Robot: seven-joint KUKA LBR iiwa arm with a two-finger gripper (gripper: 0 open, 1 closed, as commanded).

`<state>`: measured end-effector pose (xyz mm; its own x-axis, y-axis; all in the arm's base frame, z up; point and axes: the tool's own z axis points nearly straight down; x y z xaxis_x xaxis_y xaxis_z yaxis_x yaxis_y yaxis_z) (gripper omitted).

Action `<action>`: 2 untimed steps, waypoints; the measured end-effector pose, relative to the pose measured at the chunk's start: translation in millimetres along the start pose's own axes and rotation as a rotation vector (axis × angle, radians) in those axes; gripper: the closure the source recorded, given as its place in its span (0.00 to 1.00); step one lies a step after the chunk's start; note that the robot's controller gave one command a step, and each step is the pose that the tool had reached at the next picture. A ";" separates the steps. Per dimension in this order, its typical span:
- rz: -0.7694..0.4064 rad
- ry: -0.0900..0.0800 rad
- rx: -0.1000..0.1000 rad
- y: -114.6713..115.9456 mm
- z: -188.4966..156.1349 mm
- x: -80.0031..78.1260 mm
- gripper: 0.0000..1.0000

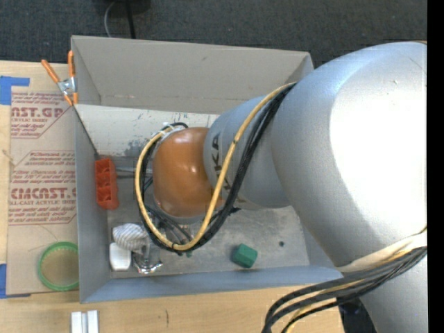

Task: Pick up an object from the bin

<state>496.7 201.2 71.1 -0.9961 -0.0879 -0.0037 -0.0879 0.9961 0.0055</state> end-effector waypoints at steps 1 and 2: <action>0.000 0.009 0.004 -1.8 -41.9 5.7 1.00; 0.005 -0.010 -0.002 -5.6 -61.3 -0.6 1.00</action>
Offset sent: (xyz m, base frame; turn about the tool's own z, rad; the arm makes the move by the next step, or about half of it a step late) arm 0.0030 -0.0175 -0.0011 0.0161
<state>497.7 195.3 132.3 -0.9964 -0.0832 -0.0135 -0.0833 0.9965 0.0079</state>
